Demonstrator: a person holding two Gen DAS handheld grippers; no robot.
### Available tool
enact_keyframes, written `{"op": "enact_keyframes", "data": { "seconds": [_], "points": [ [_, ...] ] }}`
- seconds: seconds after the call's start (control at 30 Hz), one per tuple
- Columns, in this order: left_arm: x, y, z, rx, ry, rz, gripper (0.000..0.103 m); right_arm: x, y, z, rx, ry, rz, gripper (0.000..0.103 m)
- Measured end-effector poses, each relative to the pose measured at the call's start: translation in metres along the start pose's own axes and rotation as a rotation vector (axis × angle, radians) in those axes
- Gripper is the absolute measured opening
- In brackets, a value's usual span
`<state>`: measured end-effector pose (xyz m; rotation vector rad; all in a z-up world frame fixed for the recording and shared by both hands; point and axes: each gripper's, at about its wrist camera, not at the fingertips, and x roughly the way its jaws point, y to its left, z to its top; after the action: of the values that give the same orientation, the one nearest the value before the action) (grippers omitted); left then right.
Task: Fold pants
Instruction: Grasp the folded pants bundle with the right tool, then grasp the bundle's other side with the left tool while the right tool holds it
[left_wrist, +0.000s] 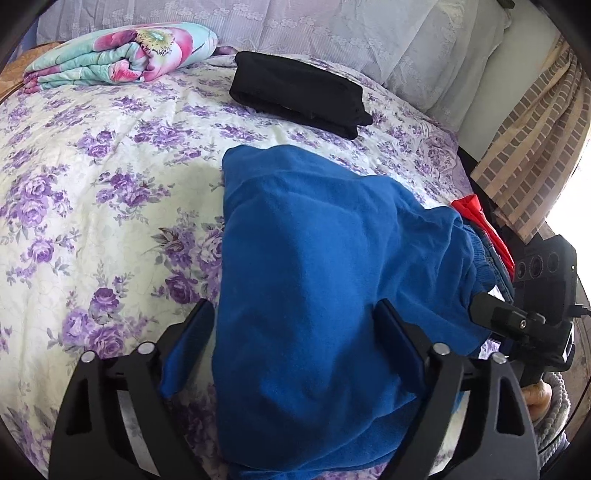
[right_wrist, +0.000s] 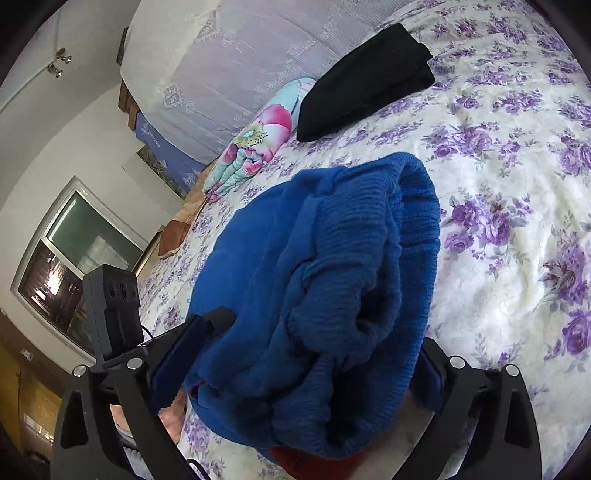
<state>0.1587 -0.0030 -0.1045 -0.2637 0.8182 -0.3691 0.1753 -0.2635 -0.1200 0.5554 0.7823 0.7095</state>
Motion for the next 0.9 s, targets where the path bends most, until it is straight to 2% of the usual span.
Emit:
{"op": "enact_keyframes", "data": {
  "seconds": [0.07,0.23,0.3,0.37,0.6,0.67,0.77,0.9],
  "points": [
    [-0.001,-0.004,-0.001,0.018,-0.010,0.010,0.077,-0.002,-0.006,0.000,0.025,-0.010,0.011,0.093],
    [-0.004,-0.004,-0.001,0.021,-0.026,0.015,0.073,-0.004,-0.008,0.000,0.027,-0.013,0.007,0.091],
    [-0.005,-0.006,-0.001,0.029,-0.033,0.021,0.071,-0.006,-0.011,0.000,0.040,-0.018,-0.001,0.087],
    [-0.007,-0.006,-0.002,0.035,-0.040,0.025,0.069,-0.008,-0.014,-0.002,0.060,-0.025,-0.011,0.076],
    [-0.010,-0.008,-0.002,0.051,-0.059,0.042,0.064,-0.010,-0.016,-0.005,0.078,-0.034,-0.025,0.063],
    [-0.011,-0.011,-0.003,0.063,-0.070,0.059,0.062,-0.012,-0.018,-0.005,0.088,-0.040,-0.026,0.052],
    [-0.015,-0.016,-0.005,0.084,-0.089,0.082,0.058,-0.014,-0.015,-0.007,0.080,-0.051,-0.025,0.045],
    [-0.019,-0.018,-0.005,0.096,-0.108,0.094,0.052,-0.018,-0.005,-0.009,0.034,-0.072,-0.027,0.042]
  ]
}}
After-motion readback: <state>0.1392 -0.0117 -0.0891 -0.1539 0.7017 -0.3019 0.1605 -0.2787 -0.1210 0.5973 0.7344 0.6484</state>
